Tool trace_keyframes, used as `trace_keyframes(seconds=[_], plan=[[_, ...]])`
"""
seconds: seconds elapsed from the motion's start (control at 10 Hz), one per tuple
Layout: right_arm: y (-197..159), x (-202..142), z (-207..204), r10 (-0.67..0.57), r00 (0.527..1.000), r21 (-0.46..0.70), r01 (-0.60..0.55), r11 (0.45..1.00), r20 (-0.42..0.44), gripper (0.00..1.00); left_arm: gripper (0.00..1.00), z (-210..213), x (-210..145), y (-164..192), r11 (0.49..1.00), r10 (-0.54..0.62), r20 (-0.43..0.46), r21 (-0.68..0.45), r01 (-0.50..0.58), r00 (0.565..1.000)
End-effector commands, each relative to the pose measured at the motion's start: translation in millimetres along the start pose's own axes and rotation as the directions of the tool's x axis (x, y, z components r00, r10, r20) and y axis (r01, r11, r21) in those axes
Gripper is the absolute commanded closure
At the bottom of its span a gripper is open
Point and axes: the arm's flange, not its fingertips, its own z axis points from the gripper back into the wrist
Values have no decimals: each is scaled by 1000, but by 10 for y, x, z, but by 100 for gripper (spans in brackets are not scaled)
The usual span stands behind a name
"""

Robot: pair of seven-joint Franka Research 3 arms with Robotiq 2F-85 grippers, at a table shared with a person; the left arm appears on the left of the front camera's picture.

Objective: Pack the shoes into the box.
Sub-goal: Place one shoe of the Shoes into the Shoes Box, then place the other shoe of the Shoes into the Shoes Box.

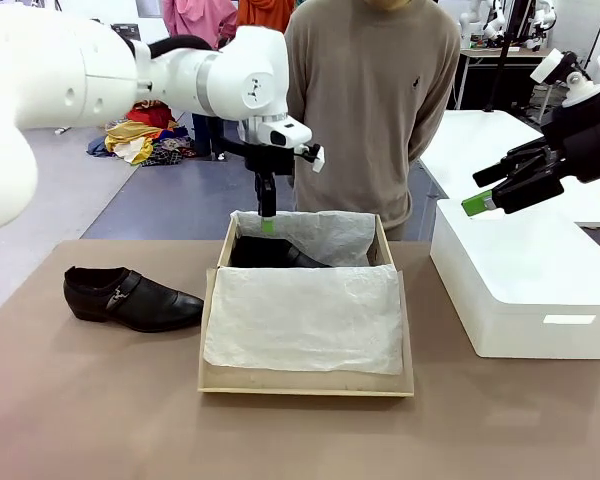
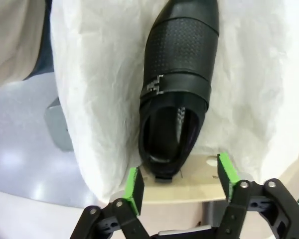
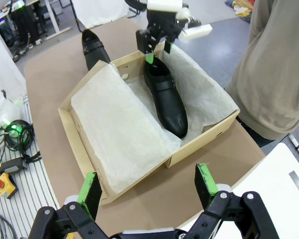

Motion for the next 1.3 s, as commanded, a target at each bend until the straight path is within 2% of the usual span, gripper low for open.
trace_keyframes(seconds=[0.0, 0.2, 0.3, 0.4, 1.2], plan=[[-37, 8, -11, 22, 1000, 12, -23, 1000, 22, 0, 0, 177, -166, -41, 999, 33, 20, -28, -33, 999], [-37, 8, -11, 22, 1000, 12, -23, 1000, 22, 0, 0, 215, -321, 7, 997, 63, 17, -36, -62, 998], [-37, 8, -11, 22, 1000, 12, -23, 1000, 22, 0, 0, 59, -446, 164, 985, 47, 20, -165, -43, 999], [-37, 8, -11, 22, 1000, 12, -23, 1000, 22, 0, 0, 250, -238, 35, 999, 39, 12, -11, -39, 999], [-37, 8, -11, 22, 1000, 12, -23, 1000, 22, 0, 0, 250, -238, 35, 999, 39, 12, -11, -39, 999]])
